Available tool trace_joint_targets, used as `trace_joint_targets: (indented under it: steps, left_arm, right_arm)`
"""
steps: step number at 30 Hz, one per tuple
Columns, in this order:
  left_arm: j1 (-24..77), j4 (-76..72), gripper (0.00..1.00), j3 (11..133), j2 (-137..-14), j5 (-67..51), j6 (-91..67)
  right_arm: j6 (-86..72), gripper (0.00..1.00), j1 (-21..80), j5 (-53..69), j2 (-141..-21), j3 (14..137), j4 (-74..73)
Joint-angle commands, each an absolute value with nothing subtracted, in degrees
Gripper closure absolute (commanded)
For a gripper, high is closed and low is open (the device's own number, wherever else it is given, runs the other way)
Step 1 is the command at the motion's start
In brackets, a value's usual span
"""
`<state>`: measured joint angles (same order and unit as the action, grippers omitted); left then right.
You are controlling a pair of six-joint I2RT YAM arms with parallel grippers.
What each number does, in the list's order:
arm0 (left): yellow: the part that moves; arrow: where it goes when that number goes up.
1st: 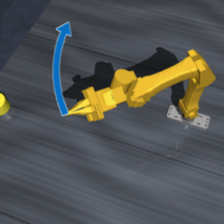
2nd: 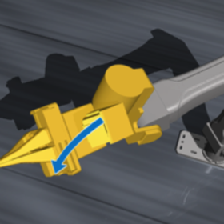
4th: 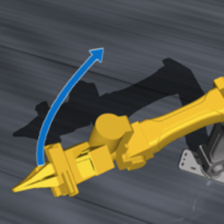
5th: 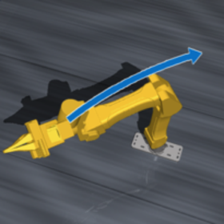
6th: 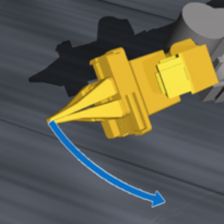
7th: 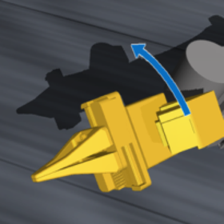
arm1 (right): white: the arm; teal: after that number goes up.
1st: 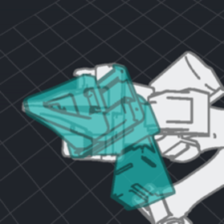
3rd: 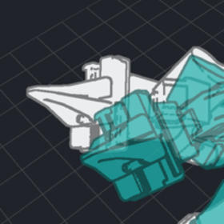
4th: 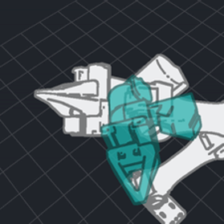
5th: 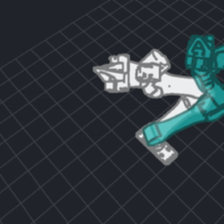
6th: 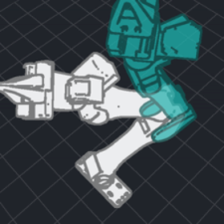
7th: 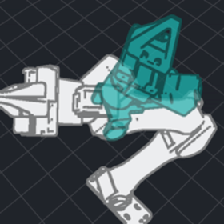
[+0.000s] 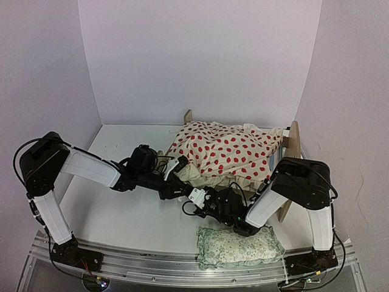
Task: Set up the pet bed
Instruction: Tie the left ropes of the mattress closest to the robot on the bed frame.
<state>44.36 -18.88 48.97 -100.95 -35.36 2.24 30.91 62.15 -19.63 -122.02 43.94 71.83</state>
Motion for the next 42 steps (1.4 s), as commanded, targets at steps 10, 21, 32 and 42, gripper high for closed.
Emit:
trace_joint_targets:
  steps: [10, 21, 32, 42]
  left_arm:
    - [44.4, -17.8, 0.35, 45.9, -92.3, -27.4, 1.7]
    - [44.4, -13.0, 0.18, 44.6, -89.2, -23.2, 2.6]
    - [44.4, -12.0, 0.33, 42.7, -88.7, -24.6, 2.3]
    - [44.4, -13.1, 0.44, 42.3, -91.0, -26.2, 1.5]
  right_arm:
    - [28.9, 1.0, 62.9, -18.5, -120.3, 45.4, 75.1]
    - [28.7, 1.0, 63.3, -19.2, -120.4, 45.8, 75.1]
    - [28.9, 1.0, 63.4, -19.8, -120.9, 46.4, 75.1]
    - [29.2, 1.0, 63.6, -20.1, -120.9, 46.5, 75.0]
